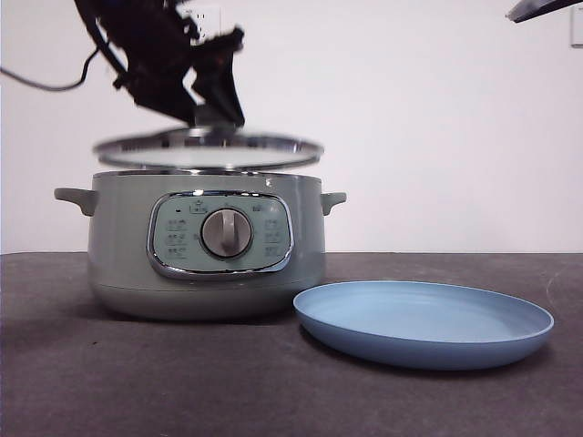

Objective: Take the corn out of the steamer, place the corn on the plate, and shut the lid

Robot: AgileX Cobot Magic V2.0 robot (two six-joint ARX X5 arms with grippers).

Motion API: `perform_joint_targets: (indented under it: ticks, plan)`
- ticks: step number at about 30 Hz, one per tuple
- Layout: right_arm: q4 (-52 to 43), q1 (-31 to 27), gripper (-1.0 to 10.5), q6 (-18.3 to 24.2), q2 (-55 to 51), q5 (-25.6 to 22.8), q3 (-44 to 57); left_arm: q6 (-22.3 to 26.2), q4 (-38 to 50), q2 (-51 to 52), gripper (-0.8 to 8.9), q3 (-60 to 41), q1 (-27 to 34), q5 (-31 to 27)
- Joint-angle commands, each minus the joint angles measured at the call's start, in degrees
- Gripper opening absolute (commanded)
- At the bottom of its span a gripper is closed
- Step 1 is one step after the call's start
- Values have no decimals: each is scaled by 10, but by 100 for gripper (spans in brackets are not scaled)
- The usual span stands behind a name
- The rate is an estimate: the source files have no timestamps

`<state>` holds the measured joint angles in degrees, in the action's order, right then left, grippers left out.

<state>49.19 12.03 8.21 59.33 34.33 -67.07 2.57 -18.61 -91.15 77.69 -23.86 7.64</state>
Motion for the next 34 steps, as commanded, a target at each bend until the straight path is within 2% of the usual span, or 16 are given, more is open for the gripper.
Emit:
perform_joint_targets:
  ticks: [1, 4, 7, 12, 17, 21, 25, 29, 34]
  plan:
    - [-4, 1, 626, -4, 0, -1, -2, 7, -5, 20, -9, 49, -1, 4]
    - [-4, 1, 626, -9, 0, -2, -2, 8, -52, 23, -8, 88, -1, 8]
    - [-5, 1, 626, -14, 0, -2, -2, 7, -64, 48, -8, 98, 0, 30]
    - [-14, 1, 625, -16, 0, -2, -2, 5, -99, 112, -8, 98, 4, 14]
    - [-52, 1, 626, -51, 0, -7, -2, 15, -178, 181, -8, 98, 9, 16]
    - [-95, 1, 627, -85, 0, -48, -2, 20, -229, 235, -8, 97, 9, 17]
    - [-129, 2, 631, -113, 7, -47, -2, 21, -274, 283, -8, 96, 8, 15]
    - [-155, 2, 631, -127, 24, -47, -2, 21, -296, 332, -8, 82, 8, 13]
    - [-186, 35, 632, -148, 59, -49, -2, 18, -306, 397, -8, 27, 8, -9]
